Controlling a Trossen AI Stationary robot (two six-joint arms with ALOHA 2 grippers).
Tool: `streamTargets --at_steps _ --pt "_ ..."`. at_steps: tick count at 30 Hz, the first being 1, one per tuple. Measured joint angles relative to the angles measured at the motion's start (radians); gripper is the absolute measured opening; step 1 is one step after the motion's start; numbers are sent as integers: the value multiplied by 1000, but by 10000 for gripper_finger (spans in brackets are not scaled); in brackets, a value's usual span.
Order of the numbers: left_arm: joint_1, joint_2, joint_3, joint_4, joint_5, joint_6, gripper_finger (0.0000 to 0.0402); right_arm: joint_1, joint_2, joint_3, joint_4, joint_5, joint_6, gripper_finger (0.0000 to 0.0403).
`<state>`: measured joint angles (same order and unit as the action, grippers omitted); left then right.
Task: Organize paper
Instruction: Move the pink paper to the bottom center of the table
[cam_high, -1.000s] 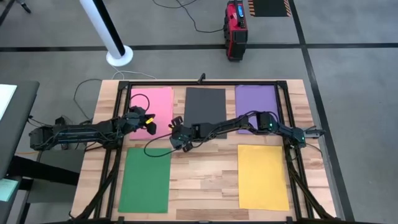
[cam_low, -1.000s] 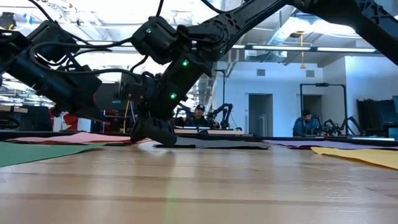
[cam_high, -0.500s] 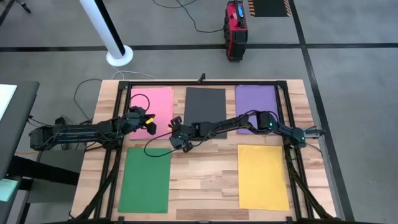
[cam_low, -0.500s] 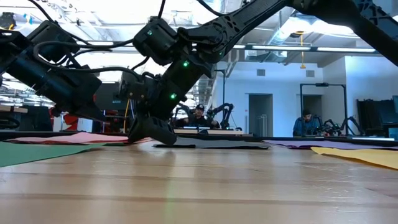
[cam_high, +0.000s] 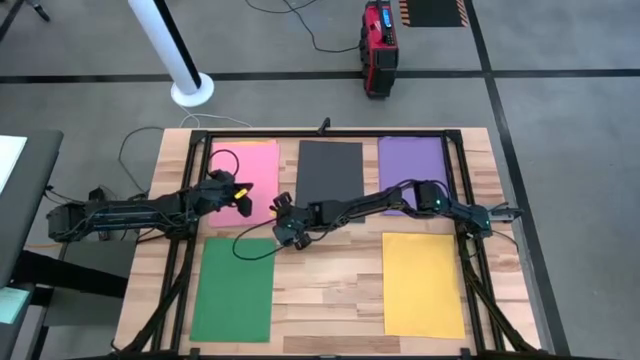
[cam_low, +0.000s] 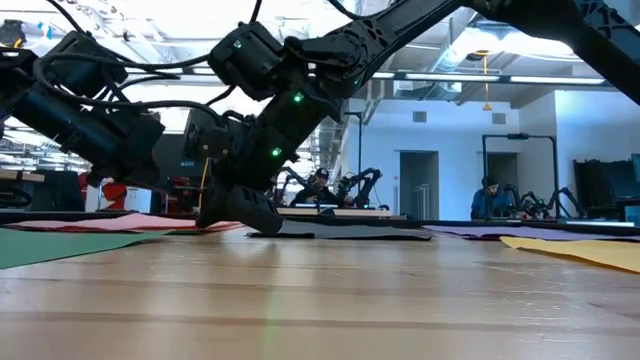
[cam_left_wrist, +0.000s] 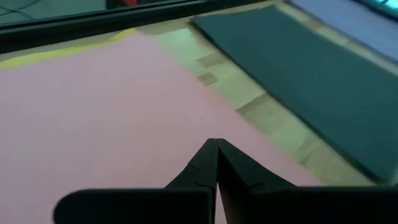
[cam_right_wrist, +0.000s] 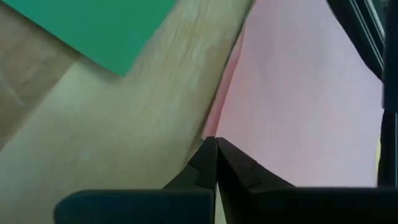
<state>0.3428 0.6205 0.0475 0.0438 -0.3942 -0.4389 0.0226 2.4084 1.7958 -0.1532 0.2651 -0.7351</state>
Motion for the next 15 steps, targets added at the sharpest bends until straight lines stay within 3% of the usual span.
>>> streamTargets --at_steps 6,15 --pt "0 0 0 84 55 -1 0 29 -55 0 -80 -3 24 0" --pt "0 0 0 121 69 -2 0 91 -197 1 -245 -107 174 0"
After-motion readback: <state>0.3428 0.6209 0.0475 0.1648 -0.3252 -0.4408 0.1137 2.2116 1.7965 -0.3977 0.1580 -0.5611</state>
